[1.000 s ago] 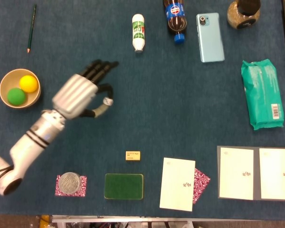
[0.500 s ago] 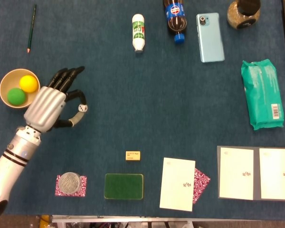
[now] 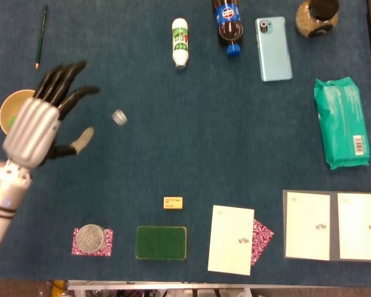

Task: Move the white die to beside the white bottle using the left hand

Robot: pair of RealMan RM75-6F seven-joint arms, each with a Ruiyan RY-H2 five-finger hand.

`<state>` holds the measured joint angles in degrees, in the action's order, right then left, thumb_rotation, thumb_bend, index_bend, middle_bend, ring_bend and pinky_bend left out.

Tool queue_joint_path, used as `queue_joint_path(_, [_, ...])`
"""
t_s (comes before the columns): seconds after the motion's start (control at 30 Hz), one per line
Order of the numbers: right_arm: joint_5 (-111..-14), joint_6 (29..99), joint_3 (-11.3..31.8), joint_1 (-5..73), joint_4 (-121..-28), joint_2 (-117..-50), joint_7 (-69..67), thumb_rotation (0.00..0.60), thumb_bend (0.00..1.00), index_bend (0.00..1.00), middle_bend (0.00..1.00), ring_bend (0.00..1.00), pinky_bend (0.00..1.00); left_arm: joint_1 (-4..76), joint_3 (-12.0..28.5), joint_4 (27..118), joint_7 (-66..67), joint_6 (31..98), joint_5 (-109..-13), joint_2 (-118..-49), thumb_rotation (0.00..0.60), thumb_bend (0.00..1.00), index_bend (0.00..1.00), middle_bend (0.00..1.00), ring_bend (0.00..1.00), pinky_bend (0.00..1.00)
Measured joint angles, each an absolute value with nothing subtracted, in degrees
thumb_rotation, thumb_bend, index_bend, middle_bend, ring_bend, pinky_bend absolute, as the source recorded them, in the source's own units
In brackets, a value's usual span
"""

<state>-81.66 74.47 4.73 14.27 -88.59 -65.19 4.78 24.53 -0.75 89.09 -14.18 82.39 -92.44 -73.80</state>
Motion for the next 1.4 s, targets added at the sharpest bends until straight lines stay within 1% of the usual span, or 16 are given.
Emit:
queue_joint_path(0.2, [-81.46, 74.18, 4.77, 14.34, -88.05, -65.75, 4.65, 0.600, 0.18, 0.55, 0.36, 0.30, 0.44, 23.21, -0.81, 88.14, -15.56, 82.69, -92.62, -73.60, 0.600, 0.34, 0.25, 0.00, 0.00, 0.00])
queue_joint_path(0.37, [-81.30, 74.26, 4.75, 14.16, -87.67, -65.82, 4.20, 0.600, 0.18, 0.55, 0.36, 0.30, 0.44, 22.72, -0.54, 87.61, -15.41, 82.30, -92.44, -74.10, 0.600, 0.34, 0.26, 0.00, 0.00, 0.00])
queue_joint_path(0.57, [-81.47, 74.80, 4.79, 13.84, -87.88, -65.42, 4.11, 0.600, 0.18, 0.55, 0.36, 0.30, 0.44, 22.39, -0.22, 87.16, -15.00, 81.72, -92.29, -74.58, 0.600, 0.34, 0.29, 0.00, 0.00, 0.00])
queue_joint_path(0.77, [-81.45, 74.96, 4.72, 13.59, -87.80, -65.47, 3.81, 0.600, 0.18, 0.55, 0.36, 0.30, 0.44, 21.77, -0.06, 87.02, -13.19, 81.99, -92.35, -74.74, 0.600, 0.34, 0.37, 0.00, 0.00, 0.00])
queue_joint_path(0.87, [-81.66, 75.26, 4.66, 13.44, -87.87, -65.49, 3.72, 0.600, 0.18, 0.55, 0.36, 0.30, 0.44, 21.17, 0.00, 87.04, -11.27, 82.27, -92.06, -74.66, 0.600, 0.34, 0.42, 0.03, 0.00, 0.02])
queue_joint_path(0.97, [-82.03, 75.96, 4.61, 13.16, -88.24, -65.39, 3.75, 0.600, 0.18, 0.55, 0.36, 0.30, 0.44, 20.33, 0.07, 87.09, -8.53, 82.58, -91.33, -74.33, 0.600, 0.34, 0.45, 0.08, 0.01, 0.13])
queue_joint_path(1.0, [-82.22, 76.35, 4.59, 13.00, -88.52, -65.27, 3.84, 0.600, 0.18, 0.55, 0.36, 0.30, 0.44, 20.01, 0.04, 87.19, -7.62, 82.58, -90.99, -74.03, 0.600, 0.34, 0.45, 0.12, 0.03, 0.20])
queue_joint_path(1.1, [-82.60, 77.22, 4.56, 12.63, -89.58, -64.75, 4.42, 0.600, 0.18, 0.55, 0.36, 0.30, 0.44, 19.31, -0.28, 88.09, -5.68, 81.67, -89.61, -71.81, 0.600, 0.34, 0.45, 0.19, 0.09, 0.33])
queue_joint_path(1.13, [-82.68, 77.40, 4.56, 12.54, -89.95, -64.56, 4.69, 0.600, 0.18, 0.55, 0.36, 0.30, 0.44, 19.20, -0.42, 88.48, -5.29, 81.15, -89.22, -70.93, 0.600, 0.34, 0.45, 0.21, 0.11, 0.35])
queue_joint_path(1.2, [-82.84, 77.90, 4.60, 12.32, -90.88, -64.13, 5.45, 0.600, 0.18, 0.55, 0.36, 0.30, 0.44, 19.00, -0.83, 89.68, -3.60, 79.67, -88.20, -68.35, 0.600, 0.34, 0.45, 0.28, 0.20, 0.41])
queue_joint_path(1.3, [-82.87, 78.66, 4.75, 12.00, -92.27, -63.57, 6.66, 0.600, 0.18, 0.55, 0.36, 0.30, 0.44, 18.83, -1.44, 92.58, 0.03, 77.02, -86.14, -63.43, 0.600, 0.34, 0.44, 0.36, 0.29, 0.47])
queue_joint_path(1.4, [-82.80, 79.27, 4.95, 11.75, -93.67, -63.01, 7.97, 0.600, 0.18, 0.55, 0.36, 0.30, 0.44, 18.56, -1.81, 96.89, 4.24, 74.79, -83.06, -57.98, 0.600, 0.34, 0.45, 0.37, 0.32, 0.50])
